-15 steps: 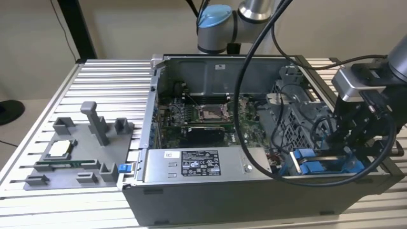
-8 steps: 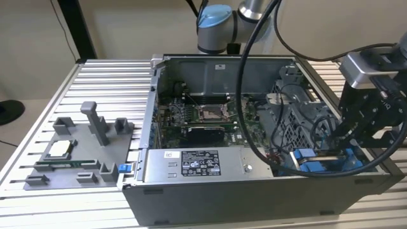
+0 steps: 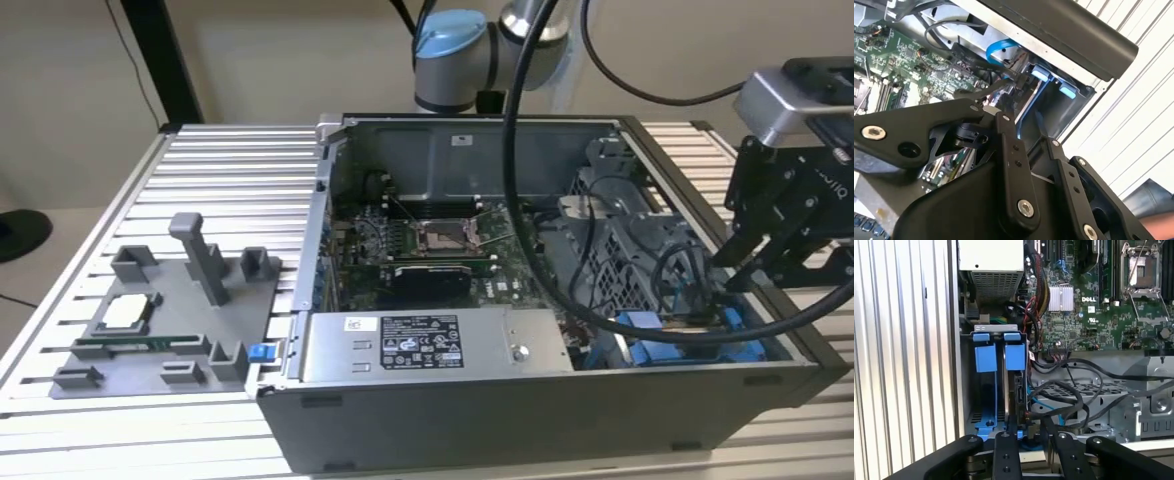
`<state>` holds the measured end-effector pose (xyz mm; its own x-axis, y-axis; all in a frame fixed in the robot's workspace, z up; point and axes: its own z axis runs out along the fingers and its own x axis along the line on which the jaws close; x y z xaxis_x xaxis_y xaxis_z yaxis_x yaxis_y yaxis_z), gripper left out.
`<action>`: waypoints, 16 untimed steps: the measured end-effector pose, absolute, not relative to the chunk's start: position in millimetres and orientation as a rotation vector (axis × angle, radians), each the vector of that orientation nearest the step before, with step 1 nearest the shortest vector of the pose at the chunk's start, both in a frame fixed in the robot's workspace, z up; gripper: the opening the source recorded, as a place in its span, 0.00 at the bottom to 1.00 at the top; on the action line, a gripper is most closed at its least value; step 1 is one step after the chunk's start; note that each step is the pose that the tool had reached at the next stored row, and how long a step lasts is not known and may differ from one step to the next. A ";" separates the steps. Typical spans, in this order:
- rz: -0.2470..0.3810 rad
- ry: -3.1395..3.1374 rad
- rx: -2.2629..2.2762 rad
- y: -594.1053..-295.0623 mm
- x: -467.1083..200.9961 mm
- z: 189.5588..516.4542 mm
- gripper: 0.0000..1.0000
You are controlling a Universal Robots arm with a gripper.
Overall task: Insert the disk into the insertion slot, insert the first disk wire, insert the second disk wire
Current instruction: 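Insert the first disk wire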
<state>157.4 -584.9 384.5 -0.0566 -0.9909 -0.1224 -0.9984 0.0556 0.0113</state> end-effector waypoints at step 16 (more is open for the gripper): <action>0.142 2.222 -2.100 -584.9 158.2 385.2 0.00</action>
<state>158.2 -584.9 385.2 -0.0565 -0.9909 -0.1220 -0.9984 0.0555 0.0119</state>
